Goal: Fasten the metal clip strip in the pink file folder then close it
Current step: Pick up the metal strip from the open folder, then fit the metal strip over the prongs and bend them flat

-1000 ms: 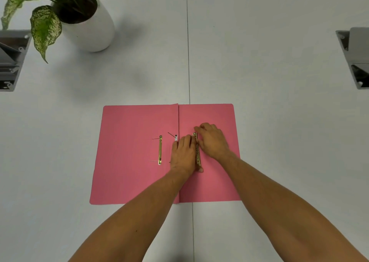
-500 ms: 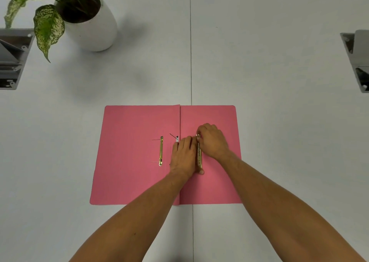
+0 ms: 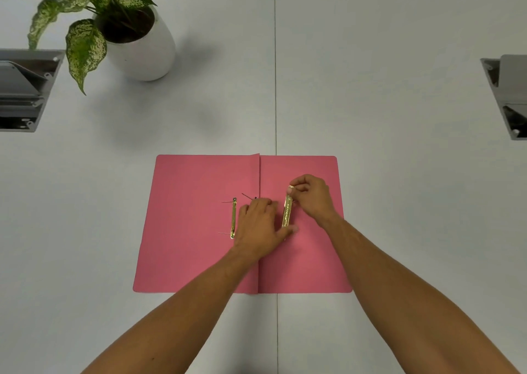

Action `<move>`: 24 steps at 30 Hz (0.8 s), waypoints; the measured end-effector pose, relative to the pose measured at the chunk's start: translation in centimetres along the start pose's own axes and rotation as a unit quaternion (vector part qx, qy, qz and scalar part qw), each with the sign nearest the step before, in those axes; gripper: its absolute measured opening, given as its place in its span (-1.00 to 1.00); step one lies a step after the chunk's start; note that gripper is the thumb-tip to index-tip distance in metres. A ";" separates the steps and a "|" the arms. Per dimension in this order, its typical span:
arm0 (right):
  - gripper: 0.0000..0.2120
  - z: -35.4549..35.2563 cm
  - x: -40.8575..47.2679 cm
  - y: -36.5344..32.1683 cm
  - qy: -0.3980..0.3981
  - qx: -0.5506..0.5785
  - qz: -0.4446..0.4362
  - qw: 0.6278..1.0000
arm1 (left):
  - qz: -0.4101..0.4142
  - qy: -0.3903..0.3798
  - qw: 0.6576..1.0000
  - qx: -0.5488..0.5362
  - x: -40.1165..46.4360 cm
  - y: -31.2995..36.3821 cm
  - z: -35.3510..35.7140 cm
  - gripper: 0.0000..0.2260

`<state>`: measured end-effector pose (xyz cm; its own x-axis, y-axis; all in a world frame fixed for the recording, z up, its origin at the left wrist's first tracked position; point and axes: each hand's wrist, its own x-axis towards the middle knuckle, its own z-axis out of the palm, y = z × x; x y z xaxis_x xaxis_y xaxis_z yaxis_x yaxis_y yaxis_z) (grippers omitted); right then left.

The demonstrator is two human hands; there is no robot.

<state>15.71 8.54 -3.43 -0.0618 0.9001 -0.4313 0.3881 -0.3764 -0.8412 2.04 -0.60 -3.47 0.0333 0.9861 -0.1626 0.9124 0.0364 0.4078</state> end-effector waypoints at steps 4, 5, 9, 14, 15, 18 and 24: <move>-0.88 0.6 -0.2 -1.7 -0.042 0.070 -0.003 0.997 | -0.059 0.107 0.977 -0.175 0.2 -2.5 -3.1 -0.77; -0.87 1.0 -0.3 -2.1 -0.051 0.079 -0.007 0.996 | -0.094 0.135 0.960 -0.226 0.2 -3.1 -3.7 -0.85; -0.88 2.7 -0.6 -3.5 -0.076 0.098 -0.012 0.992 | -0.218 0.136 0.891 -0.375 0.3 -5.7 -4.9 -0.84; -0.90 4.7 -0.7 -4.2 -0.092 0.103 -0.020 0.990 | -0.223 0.028 0.889 -0.400 1.2 -7.2 -4.0 -0.74; -0.90 4.9 -0.7 -4.3 -0.094 0.099 -0.019 0.990 | -0.219 0.022 0.887 -0.406 1.4 -7.2 -3.8 -0.74; -0.91 5.4 -0.4 -4.2 -0.088 0.085 -0.015 0.992 | -0.207 0.020 0.877 -0.434 1.7 -7.2 -3.2 -0.81; -0.93 5.5 0.3 -3.8 -0.080 0.069 0.003 0.994 | -0.168 -0.003 0.879 -0.446 2.3 -7.4 -2.1 -0.86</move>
<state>9.15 9.02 -2.16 -0.2090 0.8558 -0.4732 0.2596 -0.4180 -0.8706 -5.53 1.78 -5.01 -0.1714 0.8950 -0.4118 0.1877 0.4400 0.8782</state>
